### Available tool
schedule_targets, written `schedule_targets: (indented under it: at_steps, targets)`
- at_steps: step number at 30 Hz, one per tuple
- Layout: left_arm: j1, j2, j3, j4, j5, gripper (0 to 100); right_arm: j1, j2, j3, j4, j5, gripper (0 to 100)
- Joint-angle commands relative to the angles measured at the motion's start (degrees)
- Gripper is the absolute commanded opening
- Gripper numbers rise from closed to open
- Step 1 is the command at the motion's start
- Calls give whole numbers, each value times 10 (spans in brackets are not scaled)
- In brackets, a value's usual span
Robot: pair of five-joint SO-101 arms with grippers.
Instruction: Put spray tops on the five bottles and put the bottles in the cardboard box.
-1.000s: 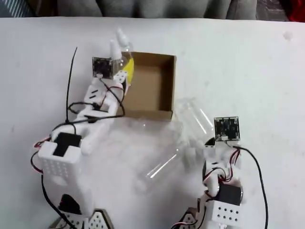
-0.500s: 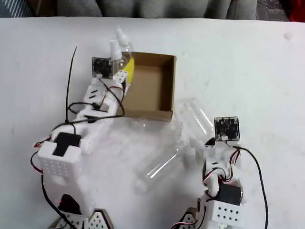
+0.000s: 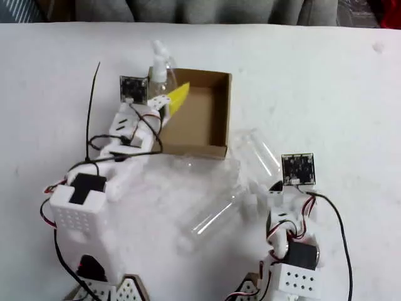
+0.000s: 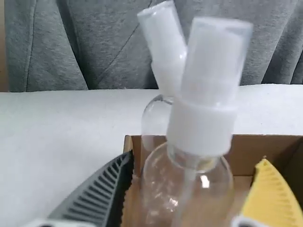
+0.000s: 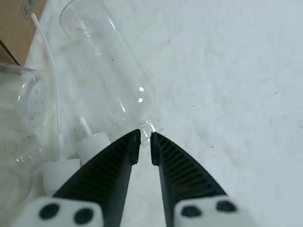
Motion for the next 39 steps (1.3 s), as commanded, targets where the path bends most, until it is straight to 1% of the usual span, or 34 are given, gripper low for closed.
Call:
schedule_targets:
  at_steps: [1,8,18,25,30,35,39]
  targets:
    - [-7,-8,-5,-14,-4,355,-7,7,5,0,5,16]
    - [-7,-28,20,-13,-4,355,-7,7,5,0,5,16]
    - [-6,-154,127,-13,-4,355,-7,7,6,-1,5,16]
    - [-1,-284,224,-10,-4,355,-7,7,6,-1,5,16]
    - [-4,-395,293,86,-5,355,-7,7,6,-1,5,16]
    - [-2,-513,372,158,-58,353,-7,7,6,-1,5,16]
    - [-7,-604,425,218,-65,352,-7,7,6,-1,5,16]
